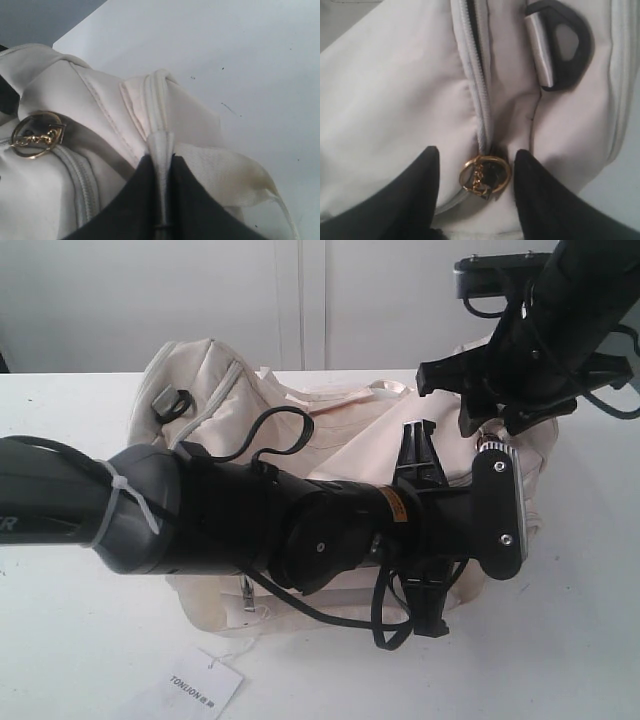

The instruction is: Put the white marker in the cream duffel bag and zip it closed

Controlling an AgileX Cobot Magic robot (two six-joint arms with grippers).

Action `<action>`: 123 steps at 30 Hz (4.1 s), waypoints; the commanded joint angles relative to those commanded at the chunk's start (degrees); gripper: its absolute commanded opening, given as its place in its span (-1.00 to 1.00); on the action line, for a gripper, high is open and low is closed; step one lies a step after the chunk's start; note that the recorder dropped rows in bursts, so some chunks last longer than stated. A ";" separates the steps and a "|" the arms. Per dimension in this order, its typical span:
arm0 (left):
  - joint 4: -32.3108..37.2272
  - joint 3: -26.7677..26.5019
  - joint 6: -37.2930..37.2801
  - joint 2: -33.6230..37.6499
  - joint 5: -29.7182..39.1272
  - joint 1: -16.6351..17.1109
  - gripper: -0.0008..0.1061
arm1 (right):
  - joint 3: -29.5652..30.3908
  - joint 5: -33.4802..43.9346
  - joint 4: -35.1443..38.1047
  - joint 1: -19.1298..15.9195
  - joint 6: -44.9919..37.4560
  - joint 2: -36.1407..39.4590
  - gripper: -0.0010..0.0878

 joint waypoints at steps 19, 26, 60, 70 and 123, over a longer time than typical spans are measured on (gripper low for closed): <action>0.00 0.00 0.00 0.00 0.00 0.00 -0.99 | 0.00 2.64 -3.78 0.00 -0.90 -2.09 -0.98; 0.00 0.00 0.00 0.00 0.00 0.00 -0.99 | 0.00 1.72 0.44 0.00 -7.00 -2.37 -0.98; 5.38 0.00 6.16 0.00 0.38 0.00 -0.99 | -0.74 0.62 0.02 -0.22 -23.03 -0.68 -0.39; 6.48 0.00 13.18 0.00 0.76 0.00 -0.99 | -3.44 2.15 5.12 -6.69 -16.04 -0.68 -0.39; 6.76 0.00 31.46 0.00 -1.71 0.00 -0.99 | 0.23 3.92 15.41 -7.40 -38.76 6.92 -0.09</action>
